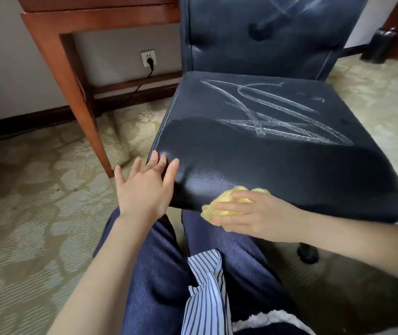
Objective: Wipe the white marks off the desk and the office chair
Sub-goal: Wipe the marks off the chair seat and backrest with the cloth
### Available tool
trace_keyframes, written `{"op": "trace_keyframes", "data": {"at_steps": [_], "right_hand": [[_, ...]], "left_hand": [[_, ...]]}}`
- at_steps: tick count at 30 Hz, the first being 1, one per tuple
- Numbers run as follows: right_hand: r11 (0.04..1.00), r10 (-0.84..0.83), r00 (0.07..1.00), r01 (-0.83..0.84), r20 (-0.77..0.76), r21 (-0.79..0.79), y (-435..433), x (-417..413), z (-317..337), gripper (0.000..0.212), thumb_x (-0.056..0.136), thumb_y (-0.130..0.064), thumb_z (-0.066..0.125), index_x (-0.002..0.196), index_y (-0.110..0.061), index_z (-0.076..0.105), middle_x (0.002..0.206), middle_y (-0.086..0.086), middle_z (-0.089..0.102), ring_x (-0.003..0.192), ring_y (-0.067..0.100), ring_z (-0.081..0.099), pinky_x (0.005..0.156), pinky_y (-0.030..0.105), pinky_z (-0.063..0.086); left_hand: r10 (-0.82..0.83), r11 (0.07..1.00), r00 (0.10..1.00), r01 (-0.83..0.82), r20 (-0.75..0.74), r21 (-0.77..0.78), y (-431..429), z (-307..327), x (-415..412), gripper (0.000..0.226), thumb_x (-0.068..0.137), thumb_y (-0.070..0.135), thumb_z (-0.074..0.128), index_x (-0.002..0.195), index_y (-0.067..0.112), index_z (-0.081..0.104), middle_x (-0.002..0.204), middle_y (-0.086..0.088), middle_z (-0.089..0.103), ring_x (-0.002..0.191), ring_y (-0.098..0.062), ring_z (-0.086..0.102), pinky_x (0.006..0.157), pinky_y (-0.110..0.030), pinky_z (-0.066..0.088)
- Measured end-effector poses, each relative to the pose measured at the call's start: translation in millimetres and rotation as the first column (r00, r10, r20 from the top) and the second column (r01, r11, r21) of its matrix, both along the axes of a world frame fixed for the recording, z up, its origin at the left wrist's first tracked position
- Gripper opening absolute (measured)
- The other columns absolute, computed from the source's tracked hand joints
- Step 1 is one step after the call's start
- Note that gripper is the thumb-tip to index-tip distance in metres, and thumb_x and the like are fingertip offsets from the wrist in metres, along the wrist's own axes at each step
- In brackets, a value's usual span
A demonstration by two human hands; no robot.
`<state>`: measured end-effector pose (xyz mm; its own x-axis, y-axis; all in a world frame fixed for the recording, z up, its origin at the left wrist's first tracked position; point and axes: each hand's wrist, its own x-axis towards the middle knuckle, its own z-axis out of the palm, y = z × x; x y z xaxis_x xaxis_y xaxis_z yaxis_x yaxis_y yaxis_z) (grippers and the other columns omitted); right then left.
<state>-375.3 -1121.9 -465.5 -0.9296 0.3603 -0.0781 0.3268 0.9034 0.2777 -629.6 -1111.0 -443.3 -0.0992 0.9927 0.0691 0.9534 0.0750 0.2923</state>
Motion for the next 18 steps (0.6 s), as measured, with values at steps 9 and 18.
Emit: {"op": "trace_keyframes", "data": {"at_steps": [9, 18], "right_hand": [[0.908, -0.404, 0.902, 0.376, 0.154, 0.182, -38, 146, 34, 0.075, 0.097, -0.033, -0.011, 0.107, -0.064, 0.057, 0.113, -0.034, 0.059, 0.103, -0.016, 0.054, 0.090, 0.003, 0.040], [0.981, -0.053, 0.968, 0.006, 0.244, 0.192, -8, 134, 20, 0.035, 0.103, -0.034, 0.029, 0.129, -0.043, 0.050, 0.137, -0.022, 0.048, 0.129, 0.000, 0.038, 0.110, 0.022, 0.029]], "left_hand": [[0.043, 0.993, 0.999, -0.040, -0.027, 0.107, -4, -6, 6, 0.053, 0.096, 0.051, 0.033, 0.143, 0.026, 0.040, 0.155, 0.010, 0.027, 0.142, -0.020, 0.025, 0.114, -0.053, 0.003], [0.004, 0.993, 1.000, -0.006, 0.013, 0.118, -24, -19, 52, 0.067, 0.095, 0.052, 0.029, 0.151, 0.018, 0.014, 0.160, -0.003, -0.002, 0.146, -0.023, -0.006, 0.113, -0.056, -0.004]]}}
